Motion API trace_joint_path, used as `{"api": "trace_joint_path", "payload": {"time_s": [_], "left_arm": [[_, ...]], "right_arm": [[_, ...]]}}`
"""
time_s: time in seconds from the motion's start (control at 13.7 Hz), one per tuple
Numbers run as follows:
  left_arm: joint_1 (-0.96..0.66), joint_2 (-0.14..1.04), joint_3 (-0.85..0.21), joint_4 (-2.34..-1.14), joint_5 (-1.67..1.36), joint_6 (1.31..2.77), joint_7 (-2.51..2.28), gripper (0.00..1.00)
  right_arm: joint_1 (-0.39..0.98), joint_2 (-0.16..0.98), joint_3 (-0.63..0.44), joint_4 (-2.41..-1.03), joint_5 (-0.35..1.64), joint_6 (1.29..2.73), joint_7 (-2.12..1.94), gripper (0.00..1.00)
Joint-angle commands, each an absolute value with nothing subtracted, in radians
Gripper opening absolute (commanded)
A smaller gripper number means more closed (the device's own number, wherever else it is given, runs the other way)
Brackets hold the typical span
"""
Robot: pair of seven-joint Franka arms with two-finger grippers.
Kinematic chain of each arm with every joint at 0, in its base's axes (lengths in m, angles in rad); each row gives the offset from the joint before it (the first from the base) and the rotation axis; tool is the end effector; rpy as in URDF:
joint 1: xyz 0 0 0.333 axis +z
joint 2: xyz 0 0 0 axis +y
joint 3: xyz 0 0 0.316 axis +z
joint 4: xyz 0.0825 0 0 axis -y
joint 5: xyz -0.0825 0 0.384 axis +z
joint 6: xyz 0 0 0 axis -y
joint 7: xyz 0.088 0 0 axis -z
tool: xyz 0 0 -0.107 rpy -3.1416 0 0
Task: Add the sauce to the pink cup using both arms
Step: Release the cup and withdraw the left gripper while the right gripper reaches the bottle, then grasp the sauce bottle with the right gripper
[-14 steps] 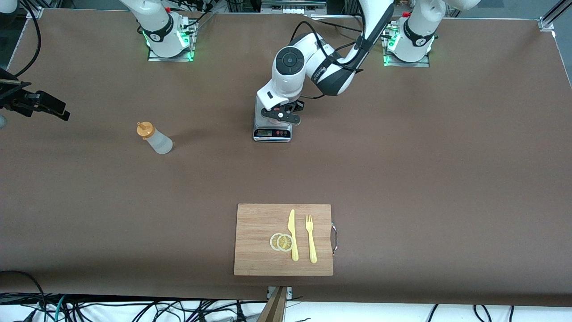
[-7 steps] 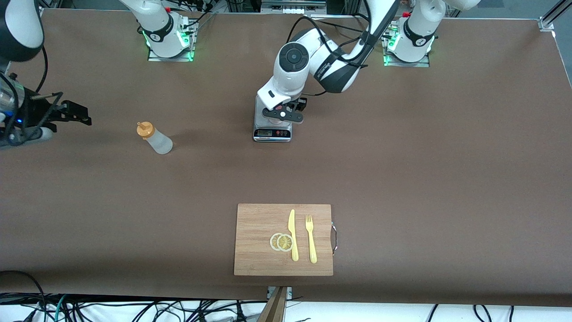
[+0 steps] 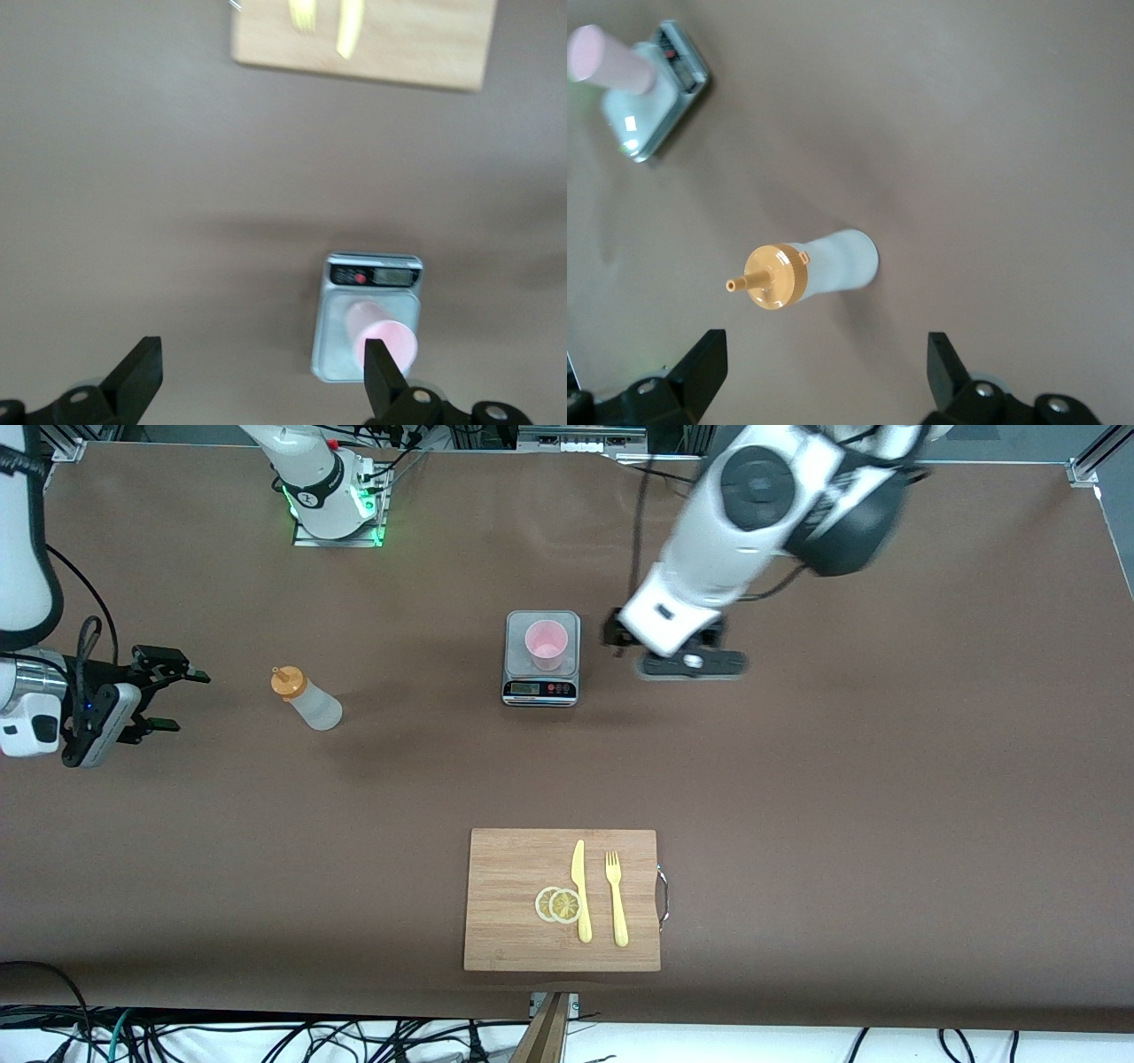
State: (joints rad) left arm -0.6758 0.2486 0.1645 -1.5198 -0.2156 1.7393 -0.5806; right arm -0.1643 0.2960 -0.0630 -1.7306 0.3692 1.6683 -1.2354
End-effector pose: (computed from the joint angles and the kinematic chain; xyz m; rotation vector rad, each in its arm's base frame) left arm 0.5391 -0.3369 0.5182 2.9994 0.1558 -0.1669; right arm 0.5930 -0.0981 0.3908 -2.3871 -1.1593 0.0496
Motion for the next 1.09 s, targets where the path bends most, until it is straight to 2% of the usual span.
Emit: {"api": "trace_joint_path", "payload": {"time_s": [0.0,0.36,0.66,1.02], "left_arm": [[-0.507,0.229,0.163,-1.464,-0.198,1.636,-0.39,1.0],[-0.23,0.186,0.131,-1.43,-0.105,1.464,-0.09,1.0],[0.006,0.152,-0.041,-1.443,-0.069,1.408,-0.035,1.0],[0.025,0.068,-0.048,-1.551,-0.069,1.379,-0.031,1.0]], "right_arm": [[-0.216,0.336,-0.072,-1.784,0.506,1.671,-1.513,1.0],[-0.317,0.481,-0.083,-1.876,0.741,1.654,-2.079,1.0],[-0.354,0.601,-0.094,-1.911,0.886,1.559,-2.414,1.0],[-0.359,0.715,-0.106,-1.905,0.954,1.447,-2.656,1.0]]}}
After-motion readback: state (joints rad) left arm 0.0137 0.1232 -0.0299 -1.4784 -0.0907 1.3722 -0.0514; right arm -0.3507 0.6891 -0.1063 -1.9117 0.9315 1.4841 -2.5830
